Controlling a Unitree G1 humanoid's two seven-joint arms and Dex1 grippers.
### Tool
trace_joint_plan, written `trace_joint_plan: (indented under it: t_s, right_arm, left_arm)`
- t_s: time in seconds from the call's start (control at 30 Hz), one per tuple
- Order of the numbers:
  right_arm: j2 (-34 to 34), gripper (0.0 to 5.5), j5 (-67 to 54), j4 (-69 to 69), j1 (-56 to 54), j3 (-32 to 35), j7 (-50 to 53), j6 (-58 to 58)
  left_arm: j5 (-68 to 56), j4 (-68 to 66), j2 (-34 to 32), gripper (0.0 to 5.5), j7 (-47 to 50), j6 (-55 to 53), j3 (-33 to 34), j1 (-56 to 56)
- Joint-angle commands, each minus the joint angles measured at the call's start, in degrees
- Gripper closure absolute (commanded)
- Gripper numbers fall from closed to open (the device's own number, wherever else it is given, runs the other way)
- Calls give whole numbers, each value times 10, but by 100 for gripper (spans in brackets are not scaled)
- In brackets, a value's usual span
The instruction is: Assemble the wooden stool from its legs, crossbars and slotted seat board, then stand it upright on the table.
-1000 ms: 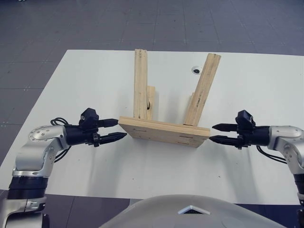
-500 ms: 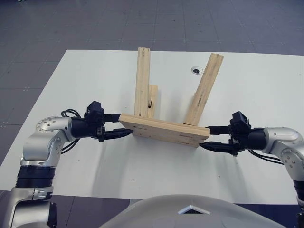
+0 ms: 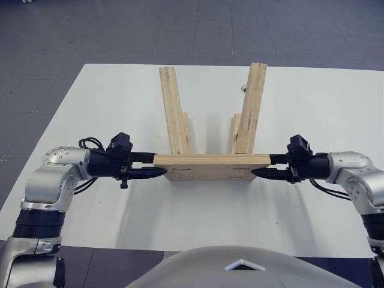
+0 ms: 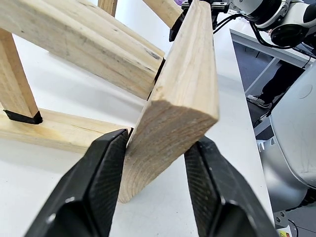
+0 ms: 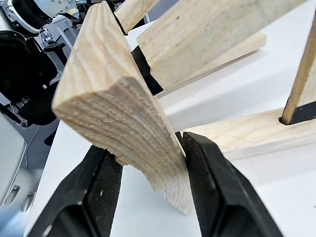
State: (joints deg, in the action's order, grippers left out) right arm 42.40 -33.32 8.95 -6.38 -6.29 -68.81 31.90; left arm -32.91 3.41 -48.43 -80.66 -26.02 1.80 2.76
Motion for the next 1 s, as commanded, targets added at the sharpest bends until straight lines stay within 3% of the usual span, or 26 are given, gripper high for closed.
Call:
trace_joint_plan:
  t_s: [0.03,0.17,0.3,0.4,0.43,0.5,0.57,0.7,0.83,0.87,1.0]
  right_arm:
    - [17,362,-37,26,0,18,15,79]
    - [89,364,-218,134,-30,107,-1,239]
    - [187,377,-504,112,-81,183,47,409]
    - [195,391,-679,-45,-204,135,225,417]
    - [179,397,-716,-90,-250,114,295,404]
    - [121,403,-780,-203,-356,64,433,398]
    - [62,406,-796,-319,-442,15,556,427]
    - [-80,407,-738,-592,-512,29,829,394]
    - [-170,407,-653,-739,-570,87,850,229]
    - [-185,368,-632,-764,-576,96,843,183]
    - [-210,288,-566,-814,-607,165,778,97]
  left_arm:
    - [-71,62,-10,370,-8,-75,15,-2]
    - [-249,167,-40,374,42,-231,120,1]
    - [-506,186,-112,393,165,-389,213,-14]
    - [-747,127,-176,403,327,-383,170,-24]
    - [-785,91,-164,409,367,-382,154,12]
    - [-801,-36,-69,416,478,-402,146,165]
    - [-801,-171,8,419,587,-437,151,288]
    - [-801,-423,140,419,889,-368,198,417]
    - [-754,-609,181,419,989,-263,210,494]
    - [-739,-643,195,380,991,-225,224,512]
    - [-660,-719,218,314,964,-158,258,570]
